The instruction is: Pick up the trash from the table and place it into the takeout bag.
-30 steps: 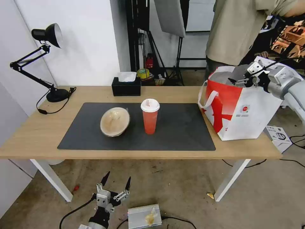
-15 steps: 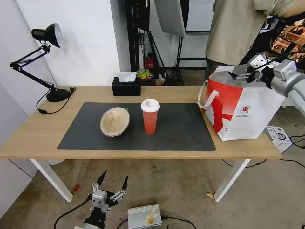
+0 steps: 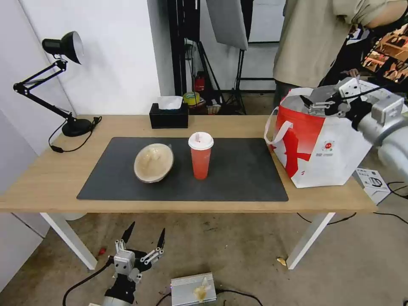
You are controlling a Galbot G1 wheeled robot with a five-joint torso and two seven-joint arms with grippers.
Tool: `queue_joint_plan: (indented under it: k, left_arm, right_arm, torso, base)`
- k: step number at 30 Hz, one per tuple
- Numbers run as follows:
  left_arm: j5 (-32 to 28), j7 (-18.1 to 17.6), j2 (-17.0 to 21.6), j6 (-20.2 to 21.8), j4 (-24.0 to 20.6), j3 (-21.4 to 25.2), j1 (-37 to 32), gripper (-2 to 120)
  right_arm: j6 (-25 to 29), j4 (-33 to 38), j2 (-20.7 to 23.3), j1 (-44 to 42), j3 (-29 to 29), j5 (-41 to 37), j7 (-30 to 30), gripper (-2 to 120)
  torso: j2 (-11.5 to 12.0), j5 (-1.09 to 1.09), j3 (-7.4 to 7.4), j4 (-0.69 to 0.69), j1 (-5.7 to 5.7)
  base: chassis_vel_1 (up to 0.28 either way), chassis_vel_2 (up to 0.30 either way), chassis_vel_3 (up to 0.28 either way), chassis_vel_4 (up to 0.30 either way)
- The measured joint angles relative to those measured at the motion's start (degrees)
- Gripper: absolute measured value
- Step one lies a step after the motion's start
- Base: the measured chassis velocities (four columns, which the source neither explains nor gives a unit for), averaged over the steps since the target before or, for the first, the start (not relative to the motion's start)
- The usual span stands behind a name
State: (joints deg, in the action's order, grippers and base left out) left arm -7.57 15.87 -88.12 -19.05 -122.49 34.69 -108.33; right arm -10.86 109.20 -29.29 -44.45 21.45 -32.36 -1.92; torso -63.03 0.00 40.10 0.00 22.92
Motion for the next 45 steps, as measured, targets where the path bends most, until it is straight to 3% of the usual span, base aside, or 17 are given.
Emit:
queue_joint_plan:
  k: [7, 15, 35, 45]
  left_arm:
    - [-0.08, -0.11, -0.46, -0.19, -1.69, 0.03, -0.24, 100]
    - [-0.15, -1.28, -0.53, -0.62, -2.77, -0.12, -0.03, 100]
    - [-0.28, -2.6, -0.06, -0.48, -5.55, 1.07, 0.77, 100]
    - [-0.61, -2.6, 0.94, 0.51, -6.83, 1.57, 1.16, 100]
  right_arm:
    - [4.04, 3.95, -2.9, -9.21, 7.29, -0.23, -2.13, 100]
    - [9.16, 10.2, -10.14, -23.52, 13.1, 2.33, -2.87, 100]
    - [13.54, 16.74, -24.25, -37.56, 11.39, 14.2, -2.42, 100]
    - [15.08, 17.55, -28.18, -42.43, 10.25, 18.53, -1.13, 100]
  torso:
    - [0.0, 0.0, 0.0, 0.0, 0.0]
    - [0.0, 0.0, 0.0, -0.01, 0.0]
    - [0.0, -0.01, 0.0, 0.0, 0.0]
    - [0.0, 0.0, 0.0, 0.0, 0.0]
  base:
    - [0.0, 0.0, 0.0, 0.0]
    - [0.0, 0.0, 0.0, 0.0]
    - [0.0, 0.0, 0.0, 0.0]
    - [0.0, 0.0, 0.0, 0.0]
